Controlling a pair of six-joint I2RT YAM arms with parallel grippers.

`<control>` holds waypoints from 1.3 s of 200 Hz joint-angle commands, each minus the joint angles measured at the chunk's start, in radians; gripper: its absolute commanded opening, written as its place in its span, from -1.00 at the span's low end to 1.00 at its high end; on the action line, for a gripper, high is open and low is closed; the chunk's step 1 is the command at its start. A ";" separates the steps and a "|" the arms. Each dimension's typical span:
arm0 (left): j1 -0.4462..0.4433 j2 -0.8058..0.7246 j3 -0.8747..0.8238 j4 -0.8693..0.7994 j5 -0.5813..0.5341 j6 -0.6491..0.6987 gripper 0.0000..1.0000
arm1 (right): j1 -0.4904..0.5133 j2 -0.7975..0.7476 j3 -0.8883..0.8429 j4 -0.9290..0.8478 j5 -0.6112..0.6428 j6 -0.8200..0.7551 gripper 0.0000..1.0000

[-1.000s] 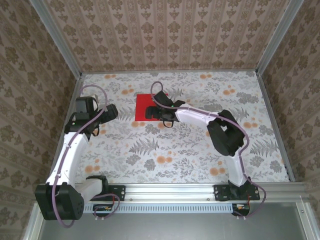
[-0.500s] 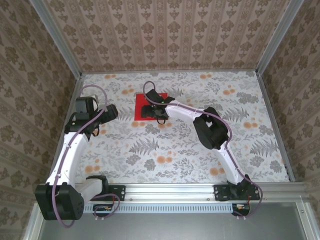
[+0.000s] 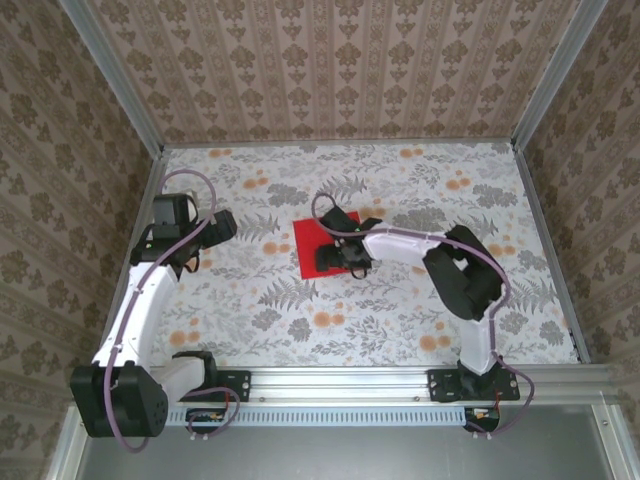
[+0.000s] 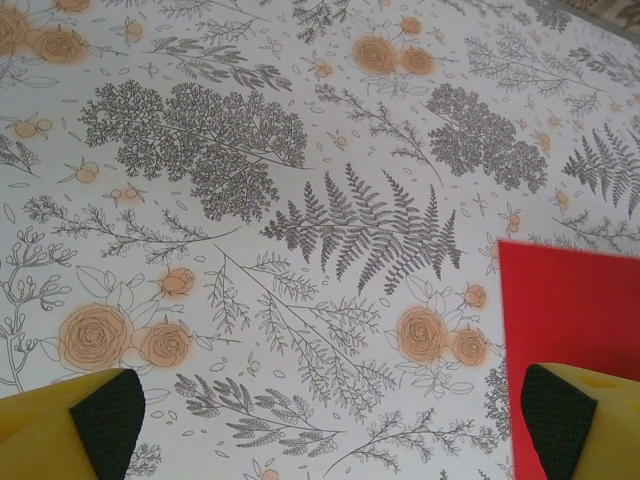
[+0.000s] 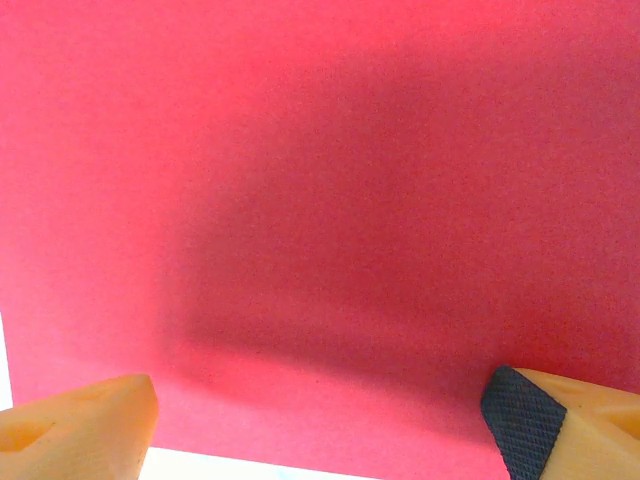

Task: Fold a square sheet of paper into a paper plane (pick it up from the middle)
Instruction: Move the square sheet of paper to the center of the table.

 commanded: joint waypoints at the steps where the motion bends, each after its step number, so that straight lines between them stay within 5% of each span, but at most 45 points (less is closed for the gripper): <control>1: -0.004 0.003 0.006 -0.022 -0.002 0.013 1.00 | 0.025 -0.023 -0.193 -0.227 -0.084 -0.006 0.80; 25: -0.004 0.008 0.007 -0.021 -0.003 0.014 1.00 | 0.030 -0.128 -0.248 -0.294 -0.057 0.002 0.80; 59: -0.004 0.017 0.013 -0.031 -0.003 0.015 1.00 | 0.030 -0.206 -0.089 -0.357 0.024 0.003 0.87; 127: -0.006 0.019 0.016 -0.046 0.004 0.013 1.00 | 0.028 0.013 0.160 -0.448 0.096 -0.093 1.00; 260: -0.005 0.039 0.016 -0.045 0.006 0.016 1.00 | -0.002 0.146 0.079 -0.381 0.010 -0.142 1.00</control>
